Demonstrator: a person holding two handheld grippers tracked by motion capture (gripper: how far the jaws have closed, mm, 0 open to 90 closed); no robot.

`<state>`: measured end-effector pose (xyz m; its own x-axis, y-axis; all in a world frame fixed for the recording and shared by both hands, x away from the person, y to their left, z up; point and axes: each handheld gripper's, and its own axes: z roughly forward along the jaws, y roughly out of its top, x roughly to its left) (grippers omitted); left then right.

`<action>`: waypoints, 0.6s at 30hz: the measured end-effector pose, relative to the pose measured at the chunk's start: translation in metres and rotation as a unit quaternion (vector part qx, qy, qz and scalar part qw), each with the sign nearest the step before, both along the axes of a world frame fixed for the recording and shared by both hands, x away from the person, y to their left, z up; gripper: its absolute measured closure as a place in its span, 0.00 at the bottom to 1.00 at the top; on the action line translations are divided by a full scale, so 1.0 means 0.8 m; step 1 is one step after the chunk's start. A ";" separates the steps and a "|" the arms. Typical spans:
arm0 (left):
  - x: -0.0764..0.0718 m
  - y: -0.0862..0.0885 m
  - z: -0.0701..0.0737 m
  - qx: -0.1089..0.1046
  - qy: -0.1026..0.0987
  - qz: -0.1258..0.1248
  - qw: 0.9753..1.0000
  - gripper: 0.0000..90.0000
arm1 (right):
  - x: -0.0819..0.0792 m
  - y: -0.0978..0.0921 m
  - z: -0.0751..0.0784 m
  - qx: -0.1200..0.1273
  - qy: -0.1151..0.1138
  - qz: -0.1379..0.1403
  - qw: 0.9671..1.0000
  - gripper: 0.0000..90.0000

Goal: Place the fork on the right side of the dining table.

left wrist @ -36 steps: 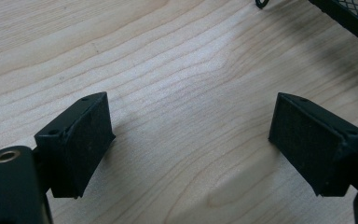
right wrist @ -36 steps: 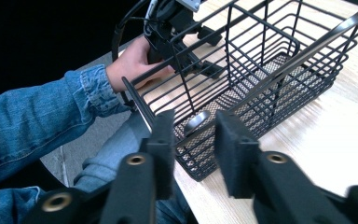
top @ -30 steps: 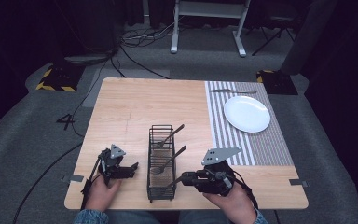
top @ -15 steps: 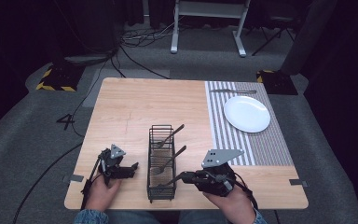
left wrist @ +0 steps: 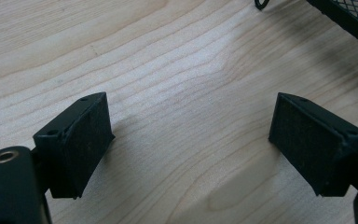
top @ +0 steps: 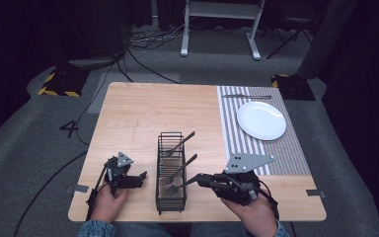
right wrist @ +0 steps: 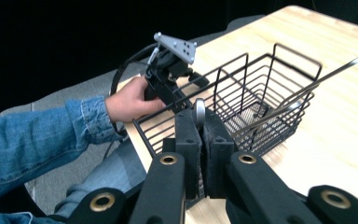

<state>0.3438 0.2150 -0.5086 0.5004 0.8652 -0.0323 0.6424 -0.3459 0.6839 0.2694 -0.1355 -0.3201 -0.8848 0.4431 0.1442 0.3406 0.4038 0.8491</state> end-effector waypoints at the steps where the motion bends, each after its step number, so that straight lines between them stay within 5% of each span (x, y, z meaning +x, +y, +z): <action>1: 0.000 0.000 0.000 0.000 0.000 0.001 1.000 0.15 | 0.000 -0.002 0.002 0.002 -0.002 -0.001 1.000 0.96; 18: -0.001 0.000 0.000 0.000 0.000 0.001 1.000 0.15 | -0.011 -0.044 0.048 0.038 -0.033 -0.018 0.999 0.96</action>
